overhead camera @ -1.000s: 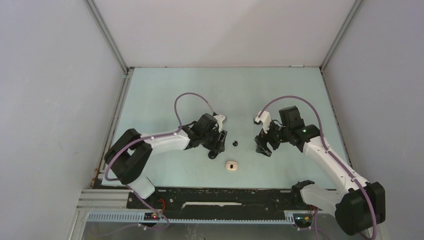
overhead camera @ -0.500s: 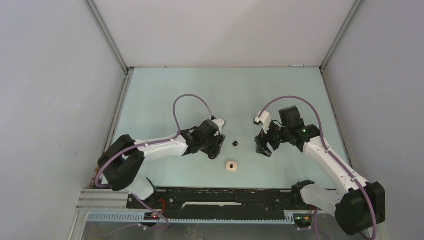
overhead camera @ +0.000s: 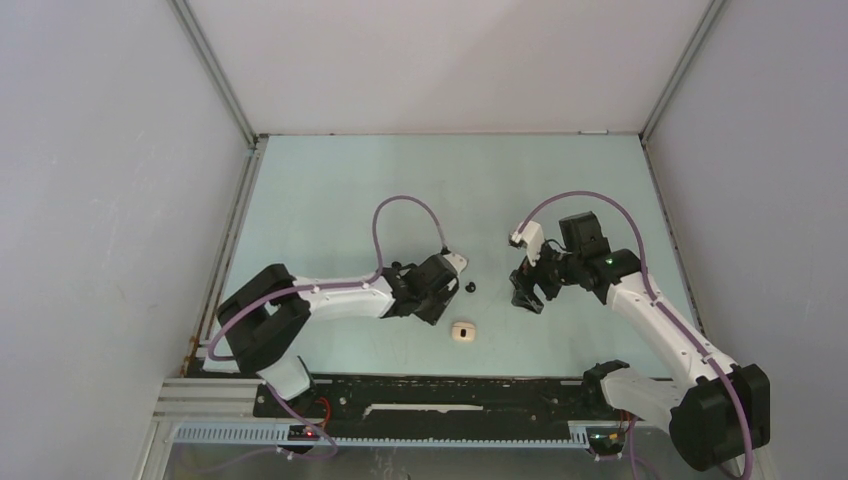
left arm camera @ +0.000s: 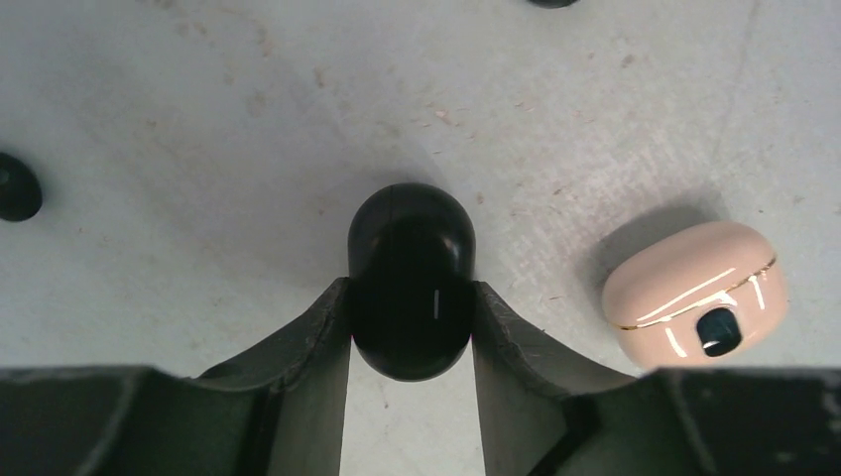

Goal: Insert the wireless bluetooth earbuds into the charging case
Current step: Pick up the charging case at the center of the board.

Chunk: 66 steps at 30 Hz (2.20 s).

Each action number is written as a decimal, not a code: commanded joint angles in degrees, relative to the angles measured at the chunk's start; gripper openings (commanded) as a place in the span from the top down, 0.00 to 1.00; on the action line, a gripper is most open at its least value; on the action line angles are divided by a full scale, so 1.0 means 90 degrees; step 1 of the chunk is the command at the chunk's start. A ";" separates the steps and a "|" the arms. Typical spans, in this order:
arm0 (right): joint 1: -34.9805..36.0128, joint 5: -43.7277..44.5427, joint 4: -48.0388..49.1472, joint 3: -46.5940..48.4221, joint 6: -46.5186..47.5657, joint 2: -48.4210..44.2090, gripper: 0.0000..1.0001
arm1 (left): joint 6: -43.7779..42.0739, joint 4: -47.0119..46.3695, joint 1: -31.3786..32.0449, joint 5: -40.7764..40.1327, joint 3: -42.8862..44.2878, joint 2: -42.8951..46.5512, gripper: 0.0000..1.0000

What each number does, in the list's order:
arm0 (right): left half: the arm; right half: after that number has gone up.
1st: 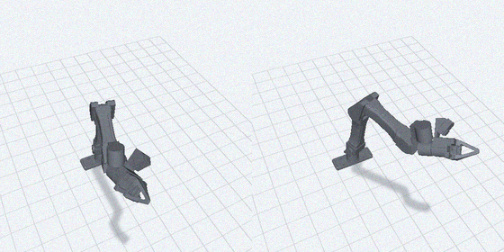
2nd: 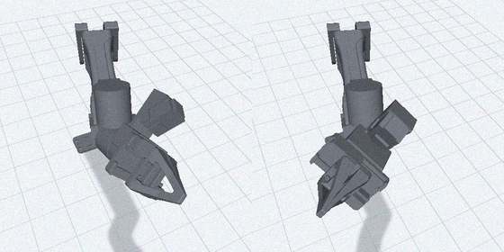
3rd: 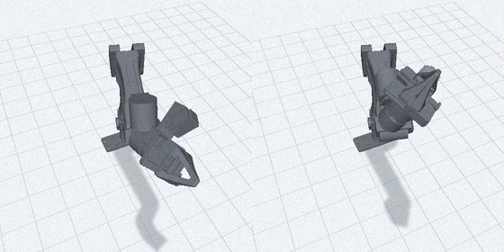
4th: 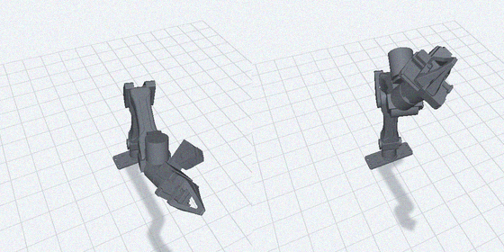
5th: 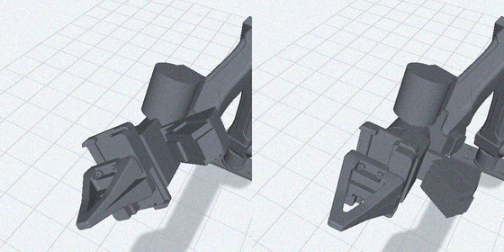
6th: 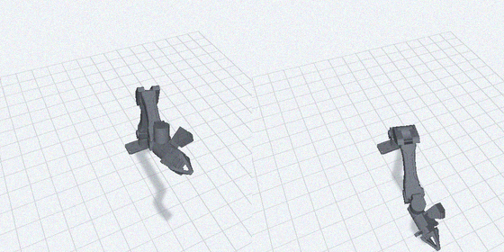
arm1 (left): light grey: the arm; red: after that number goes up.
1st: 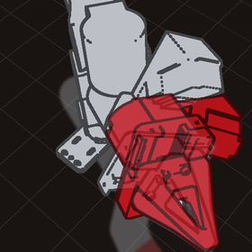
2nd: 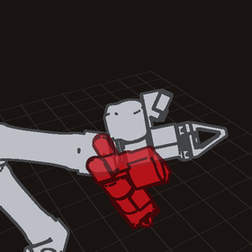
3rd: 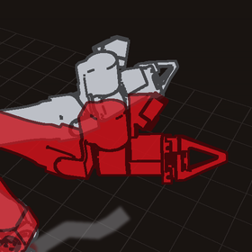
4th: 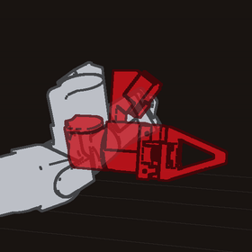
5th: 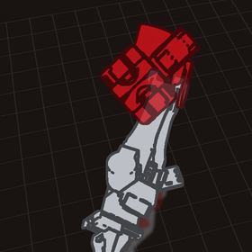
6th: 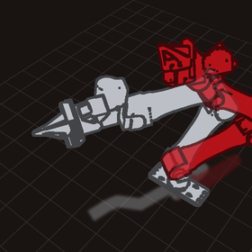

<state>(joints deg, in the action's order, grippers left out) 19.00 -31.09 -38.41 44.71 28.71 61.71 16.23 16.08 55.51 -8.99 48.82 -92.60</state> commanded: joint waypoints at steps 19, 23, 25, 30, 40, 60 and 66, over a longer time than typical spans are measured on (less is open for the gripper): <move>-0.0486 -0.3496 0.0049 0.0609 -0.2009 0.1436 0.41 | -0.2033 -0.1756 0.1786 -0.0432 -0.0056 0.1640 0.71; -0.0455 -0.3954 -0.0078 0.0609 -0.1919 0.1642 0.43 | -0.2090 -0.1754 0.2026 -0.0525 0.0183 0.1415 0.71; -0.0423 -0.3965 -0.0158 0.0609 -0.1852 0.1719 0.41 | -0.2146 -0.1750 0.2137 -0.0595 0.0259 0.1344 0.71; -0.0371 -0.3919 -0.0223 0.0609 -0.1821 0.1725 0.35 | -0.2163 -0.1755 0.2224 -0.0836 0.0464 0.1127 0.72; -0.0318 -0.4221 -0.0595 0.0638 -0.1390 0.1882 0.50 | -0.2270 -0.1751 0.2234 -0.0971 0.0640 0.1000 0.71; -0.1000 -0.5423 -0.2739 0.1257 0.1347 0.1730 0.90 | -0.1156 -0.3338 0.2075 -0.1313 -0.0842 0.2492 0.35; -0.1329 -0.5857 -0.3372 0.1358 0.2195 0.1415 0.91 | 0.0424 -0.6016 0.1887 -0.0896 -0.2275 0.3505 0.27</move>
<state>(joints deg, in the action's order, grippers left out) 8.27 -77.95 -61.93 54.83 39.59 77.34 8.10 -16.80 73.67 -18.96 34.37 -66.13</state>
